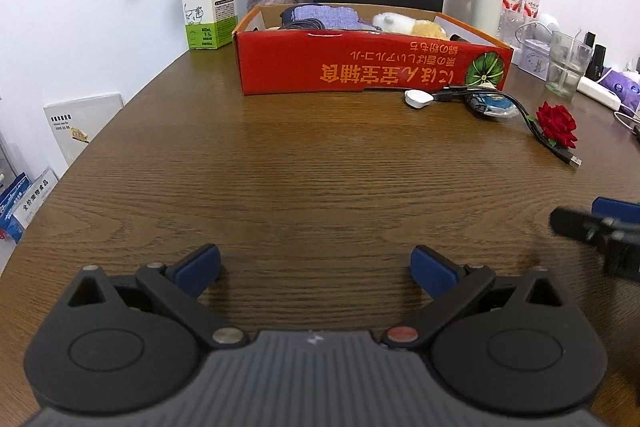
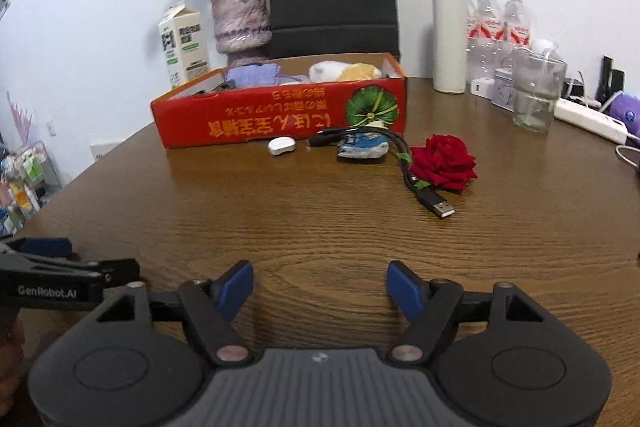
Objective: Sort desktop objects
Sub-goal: 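Move both tools toward the white earbud case and red rose, then grasp the white earbud case with the left tool while the right tool grasps the red rose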
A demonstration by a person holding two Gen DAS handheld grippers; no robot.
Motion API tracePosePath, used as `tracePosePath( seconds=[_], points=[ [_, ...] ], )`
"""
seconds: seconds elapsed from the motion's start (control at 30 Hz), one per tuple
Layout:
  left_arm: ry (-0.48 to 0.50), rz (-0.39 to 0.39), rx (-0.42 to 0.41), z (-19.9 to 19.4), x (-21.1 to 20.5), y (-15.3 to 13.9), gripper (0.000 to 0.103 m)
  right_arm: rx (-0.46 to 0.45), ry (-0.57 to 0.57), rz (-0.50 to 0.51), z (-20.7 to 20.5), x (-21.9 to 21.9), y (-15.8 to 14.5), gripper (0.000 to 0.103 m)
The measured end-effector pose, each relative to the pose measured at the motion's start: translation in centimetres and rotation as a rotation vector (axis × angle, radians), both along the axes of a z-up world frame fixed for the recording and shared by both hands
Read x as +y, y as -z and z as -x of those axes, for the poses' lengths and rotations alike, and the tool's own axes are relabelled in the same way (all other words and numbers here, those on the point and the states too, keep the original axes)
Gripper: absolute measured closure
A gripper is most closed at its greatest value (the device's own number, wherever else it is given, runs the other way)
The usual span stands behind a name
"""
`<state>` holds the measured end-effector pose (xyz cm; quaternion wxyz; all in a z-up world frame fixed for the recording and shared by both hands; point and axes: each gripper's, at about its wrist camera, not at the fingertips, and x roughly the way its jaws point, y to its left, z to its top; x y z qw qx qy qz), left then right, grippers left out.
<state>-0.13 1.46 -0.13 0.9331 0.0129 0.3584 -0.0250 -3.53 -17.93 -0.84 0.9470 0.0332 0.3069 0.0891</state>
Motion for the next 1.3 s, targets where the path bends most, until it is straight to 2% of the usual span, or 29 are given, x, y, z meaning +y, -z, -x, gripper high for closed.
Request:
tracePosePath(
  seconds=[0.1,0.2,0.3,0.4,0.43,0.5,0.6,0.67,0.73,0.8,0.9,0.93,0.97,1.0,1.03,1.07,1.13,1.23,1.3],
  points=[
    [0.012,0.01,0.034,-0.7,-0.1,-0.6,0.0,-0.032,0.045,-0.021,0.1,-1.2,-0.5,0.039],
    [0.065,0.067,0.01,-2.7,-0.9,-2.4,0.0,-0.064,0.112,-0.017,-1.1,-3.3,-1.8,0.037],
    [0.114,0.061,0.012,-6.6,-2.7,-3.9,0.0,-0.088,0.182,-0.046,-3.7,-5.6,-3.2,0.037],
    [0.155,0.059,0.006,-11.5,-4.9,-4.0,0.002,-0.118,0.182,-0.06,-7.0,-6.8,-3.8,0.034],
    [0.148,0.045,0.006,-13.0,-5.6,-3.8,0.008,-0.105,0.198,-0.041,-8.5,-6.9,-3.5,0.035],
    [0.133,0.016,-0.013,-15.1,-6.7,-3.1,0.01,-0.051,0.247,-0.009,-11.1,-7.2,-2.5,0.038],
    [0.097,0.022,0.0,-17.3,-7.0,-1.8,0.02,0.0,0.272,-0.079,-12.5,-8.4,-0.8,0.041],
    [0.086,0.071,0.01,-18.0,-6.6,-1.2,0.022,0.022,0.269,-0.139,-12.5,-9.0,-0.1,0.042],
    [0.095,0.128,0.019,-18.6,-6.5,-0.6,0.022,0.01,0.266,-0.122,-12.2,-8.8,-0.2,0.042],
    [0.093,0.122,0.005,-18.8,-6.6,-0.3,0.026,0.003,0.27,-0.081,-12.1,-8.3,-0.1,0.042],
    [0.131,0.098,-0.021,-18.3,-7.3,0.0,0.041,-0.002,0.266,-0.061,-12.1,-8.1,-0.1,0.042],
    [0.142,0.084,-0.03,-18.1,-7.5,0.0,0.054,0.001,0.264,-0.067,-12.1,-8.2,-0.1,0.043],
    [0.154,0.064,-0.038,-17.8,-7.8,0.0,0.063,0.003,0.263,-0.077,-12.2,-8.3,-0.1,0.044],
    [0.157,0.052,-0.044,-17.6,-8.0,0.0,0.066,0.005,0.261,-0.087,-12.4,-8.4,0.0,0.046],
    [0.157,0.052,-0.048,-17.3,-8.0,0.1,0.075,0.004,0.26,-0.096,-12.4,-8.5,0.0,0.056],
    [0.159,0.063,-0.05,-17.1,-7.9,0.0,0.076,-0.003,0.261,-0.103,-12.3,-8.6,-0.1,0.064],
    [0.178,0.109,-0.045,-16.5,-7.4,0.0,0.076,-0.018,0.3,-0.078,-12.1,-8.7,-0.2,0.066],
    [0.182,0.125,-0.045,-16.0,-7.2,0.0,0.076,-0.048,0.367,-0.015,-11.5,-8.8,-0.4,0.068],
    [0.174,0.129,-0.045,-15.8,-7.0,0.0,0.076,-0.053,0.375,-0.058,-11.2,-9.4,-0.4,0.068]
  ],
)
